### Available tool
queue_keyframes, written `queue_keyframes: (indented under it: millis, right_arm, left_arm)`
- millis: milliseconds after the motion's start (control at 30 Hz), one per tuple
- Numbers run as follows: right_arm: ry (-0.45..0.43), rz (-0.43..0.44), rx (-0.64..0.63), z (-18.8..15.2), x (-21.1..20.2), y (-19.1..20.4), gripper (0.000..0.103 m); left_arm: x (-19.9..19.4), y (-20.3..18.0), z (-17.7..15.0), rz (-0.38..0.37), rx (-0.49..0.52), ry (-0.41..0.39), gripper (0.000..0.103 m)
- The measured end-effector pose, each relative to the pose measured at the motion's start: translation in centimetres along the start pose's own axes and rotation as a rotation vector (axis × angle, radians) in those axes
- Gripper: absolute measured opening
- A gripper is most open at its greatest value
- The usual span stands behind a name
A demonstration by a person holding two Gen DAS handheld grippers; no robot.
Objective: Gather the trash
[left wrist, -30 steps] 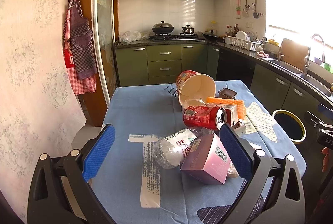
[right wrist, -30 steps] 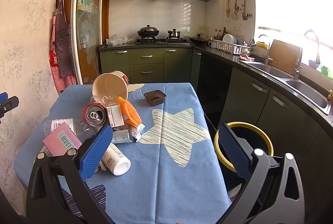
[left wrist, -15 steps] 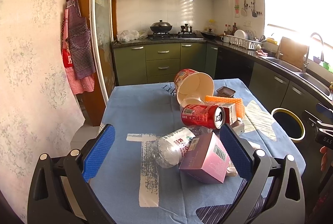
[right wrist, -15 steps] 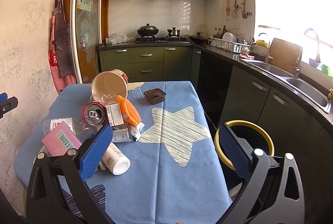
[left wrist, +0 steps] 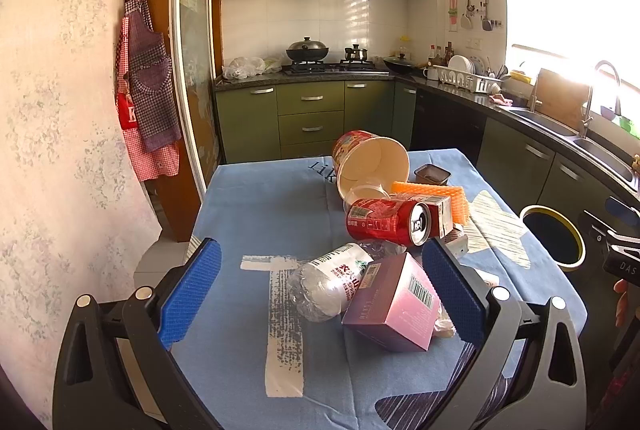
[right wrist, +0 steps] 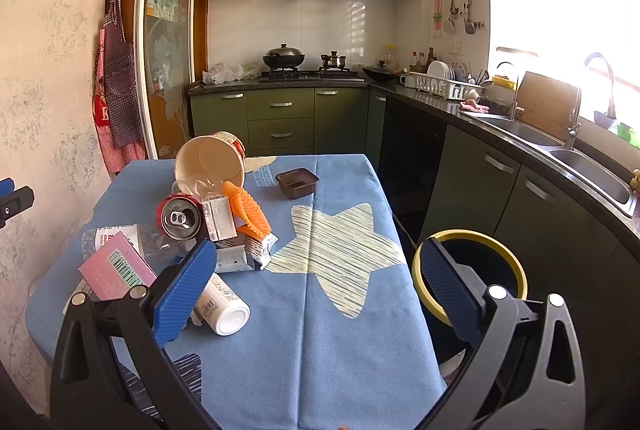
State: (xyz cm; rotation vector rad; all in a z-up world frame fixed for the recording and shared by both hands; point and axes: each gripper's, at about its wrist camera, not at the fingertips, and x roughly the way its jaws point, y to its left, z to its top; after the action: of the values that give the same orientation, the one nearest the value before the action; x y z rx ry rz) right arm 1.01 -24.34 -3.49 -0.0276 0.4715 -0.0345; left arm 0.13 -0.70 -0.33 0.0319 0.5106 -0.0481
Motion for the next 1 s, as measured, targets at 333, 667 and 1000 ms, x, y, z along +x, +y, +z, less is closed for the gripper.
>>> queue_keyframes:
  millis: [333,667,1000]
  right_arm:
    - [0.003,-0.004,0.003,-0.65,0.49,0.04,0.097]
    - [0.004,-0.004,0.003,-0.70,0.63,0.07,0.097]
    - [0.005,-0.003,0.004,-0.53,0.50,0.03,0.097]
  left_arm:
    - [0.15,-0.21,-0.03,-0.005,0.004,0.002,0.099]
    - [0.24,-0.33,0.01,-0.008,0.003,0.003,0.099]
    - [0.24,-0.30,-0.04,-0.006,0.006,0.002,0.099]
